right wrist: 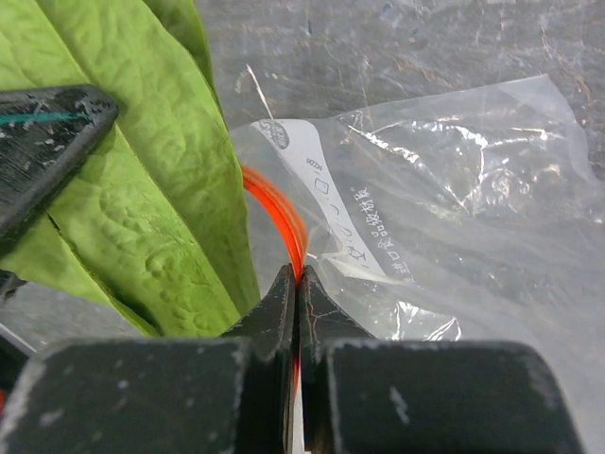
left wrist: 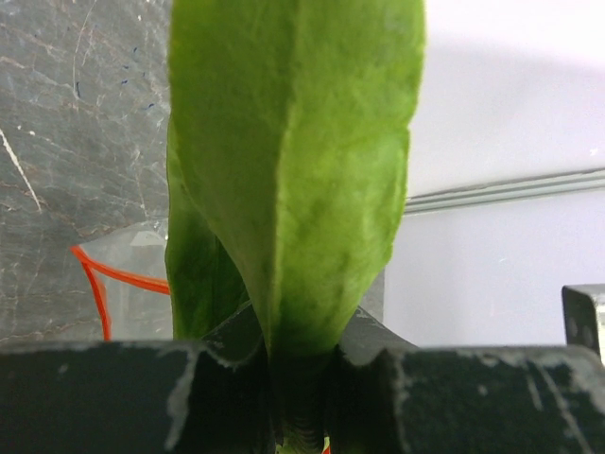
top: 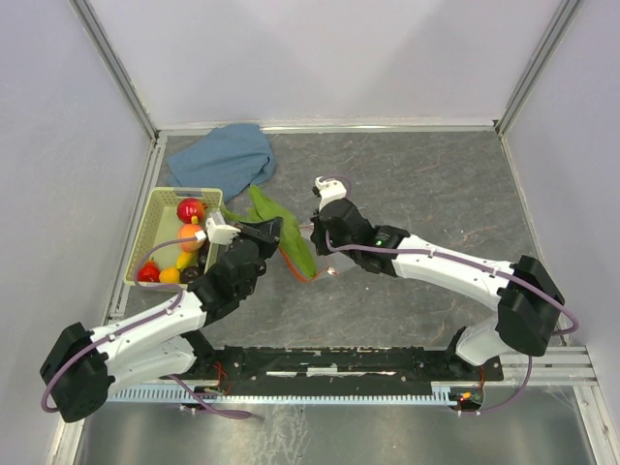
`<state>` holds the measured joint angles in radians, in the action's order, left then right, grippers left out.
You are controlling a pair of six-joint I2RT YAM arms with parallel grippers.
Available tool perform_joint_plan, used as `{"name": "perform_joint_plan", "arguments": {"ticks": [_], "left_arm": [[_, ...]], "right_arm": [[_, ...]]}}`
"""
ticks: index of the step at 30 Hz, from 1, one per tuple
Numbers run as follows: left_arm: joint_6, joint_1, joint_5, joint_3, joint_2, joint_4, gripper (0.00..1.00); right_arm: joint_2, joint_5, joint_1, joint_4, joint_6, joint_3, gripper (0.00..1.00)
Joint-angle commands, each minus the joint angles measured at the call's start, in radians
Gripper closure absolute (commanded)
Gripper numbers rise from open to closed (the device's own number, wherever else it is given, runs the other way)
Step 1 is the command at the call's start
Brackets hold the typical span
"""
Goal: Place the food in the zip-top bag and seal the zipper
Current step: Place the fake vegetable in the zipper food storage bag.
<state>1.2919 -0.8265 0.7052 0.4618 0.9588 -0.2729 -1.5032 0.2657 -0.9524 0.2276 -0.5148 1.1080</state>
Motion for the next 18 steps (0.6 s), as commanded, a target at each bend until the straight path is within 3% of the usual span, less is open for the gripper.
{"name": "perform_joint_plan", "arguments": {"ticks": [1, 10, 18], "left_arm": [[0.012, -0.003, 0.095, 0.02, -0.059, -0.078, 0.97], [-0.179, -0.004, 0.167, -0.018, -0.107, -0.296, 0.97], [-0.228, -0.019, 0.124, -0.038, -0.054, -0.334, 0.97]], "right_arm": [[0.076, -0.021, 0.005, -0.155, -0.088, -0.004, 0.98], [0.111, -0.059, 0.006, -0.21, -0.182, -0.004, 0.98], [0.118, -0.073, 0.012, -0.262, -0.237, -0.012, 0.98]]}}
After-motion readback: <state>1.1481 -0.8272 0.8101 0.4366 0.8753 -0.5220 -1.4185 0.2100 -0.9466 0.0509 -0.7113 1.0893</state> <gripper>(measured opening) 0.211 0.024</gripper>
